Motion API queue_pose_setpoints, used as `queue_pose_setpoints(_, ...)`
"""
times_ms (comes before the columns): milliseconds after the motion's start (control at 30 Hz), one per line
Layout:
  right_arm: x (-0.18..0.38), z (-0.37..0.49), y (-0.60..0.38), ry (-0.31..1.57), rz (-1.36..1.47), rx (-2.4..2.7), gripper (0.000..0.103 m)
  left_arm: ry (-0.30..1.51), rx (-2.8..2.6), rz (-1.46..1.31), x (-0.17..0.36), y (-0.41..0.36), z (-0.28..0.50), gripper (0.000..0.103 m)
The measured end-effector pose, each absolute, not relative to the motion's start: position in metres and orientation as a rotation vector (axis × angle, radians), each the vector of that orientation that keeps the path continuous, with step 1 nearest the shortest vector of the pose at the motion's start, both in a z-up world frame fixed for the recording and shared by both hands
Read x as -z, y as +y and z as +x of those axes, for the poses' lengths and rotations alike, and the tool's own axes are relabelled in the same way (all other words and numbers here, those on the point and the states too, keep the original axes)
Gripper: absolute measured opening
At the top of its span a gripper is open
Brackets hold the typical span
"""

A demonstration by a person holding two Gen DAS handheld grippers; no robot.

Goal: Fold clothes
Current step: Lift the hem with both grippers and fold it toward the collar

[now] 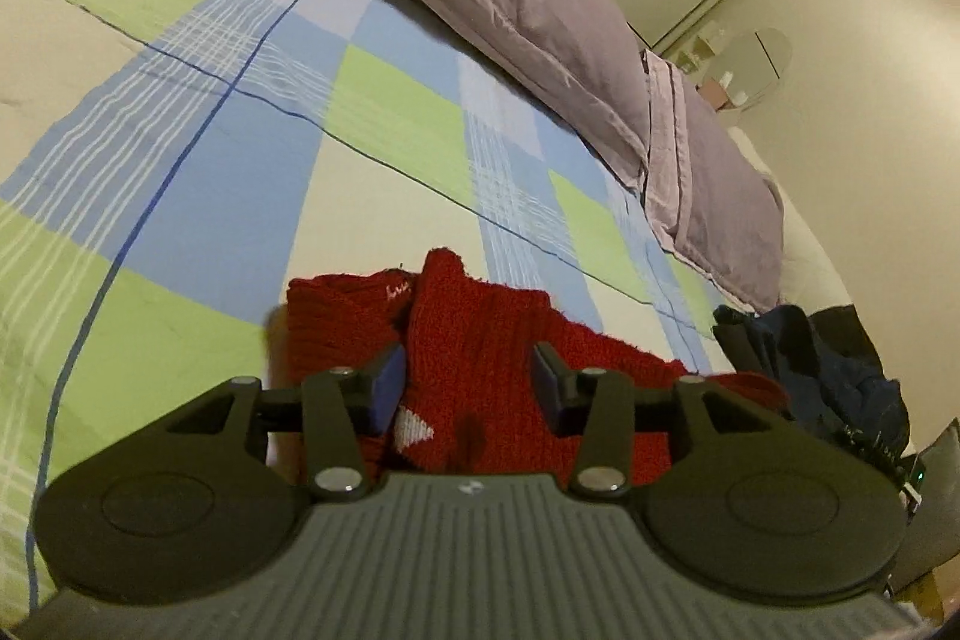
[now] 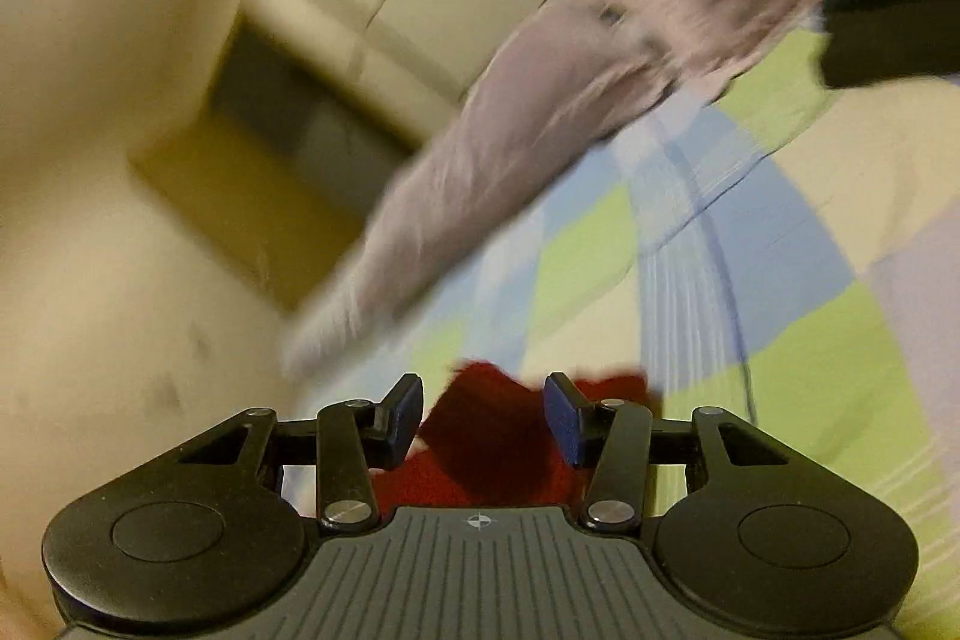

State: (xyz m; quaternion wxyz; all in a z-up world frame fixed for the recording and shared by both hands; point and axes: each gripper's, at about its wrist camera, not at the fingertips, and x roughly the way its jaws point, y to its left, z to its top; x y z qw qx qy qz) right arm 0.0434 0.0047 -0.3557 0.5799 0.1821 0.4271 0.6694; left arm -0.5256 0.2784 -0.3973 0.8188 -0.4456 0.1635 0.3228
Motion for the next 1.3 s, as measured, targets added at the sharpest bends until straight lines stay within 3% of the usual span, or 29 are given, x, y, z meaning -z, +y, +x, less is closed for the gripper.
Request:
queue_pose_setpoints(200, 0.36, 0.028, 0.02, 0.959, 0.095, -1.561, 0.048, 0.347, -0.688, -0.97, 0.403, 0.281, -0.524, 0.04)
queue_pose_setpoints(367, 0.364, 0.012, 0.049, 0.931, 0.035, -1.587, 0.048, 0.376, -0.692, -0.913, 0.403, 0.281, -0.507, 0.037)
queue_pose_setpoints(400, 0.366, 0.007, 0.054, 0.923, 0.009, -1.584, 0.048, 0.385, -0.688, -0.891, 0.402, 0.279, -0.504, 0.029)
queue_pose_setpoints(433, 0.366, 0.002, 0.058, 0.912, -0.019, -1.584, 0.048, 0.394, -0.682, -0.87, 0.402, 0.277, -0.501, 0.01)
queue_pose_setpoints(467, 0.364, -0.004, 0.061, 0.889, -0.051, -1.583, 0.031, 0.409, -0.672, -0.837, 0.401, 0.274, -0.498, 0.004)
queue_pose_setpoints(500, 0.361, -0.01, 0.064, 0.857, -0.087, -1.578, 0.006, 0.414, -0.676, -0.803, 0.4, 0.27, -0.497, 0.004)
queue_pose_setpoints(767, 0.331, -0.024, 0.05, 0.629, -0.115, -1.519, 0.005, 0.149, -0.739, -0.735, 0.377, 0.256, -0.544, 0.004)
queue_pose_setpoints(1167, 0.366, -0.014, 0.102, 0.828, -0.233, -1.4, 0.006, 0.307, -0.841, -0.859, 0.416, 0.288, -0.533, 0.007)
queue_pose_setpoints(1233, 0.359, -0.014, 0.103, 0.81, -0.239, -1.407, 0.013, 0.291, -0.847, -0.855, 0.408, 0.291, -0.536, 0.012)
queue_pose_setpoints(1300, 0.353, -0.014, 0.103, 0.792, -0.244, -1.414, 0.056, 0.276, -0.861, -0.828, 0.396, 0.295, -0.539, 0.025)
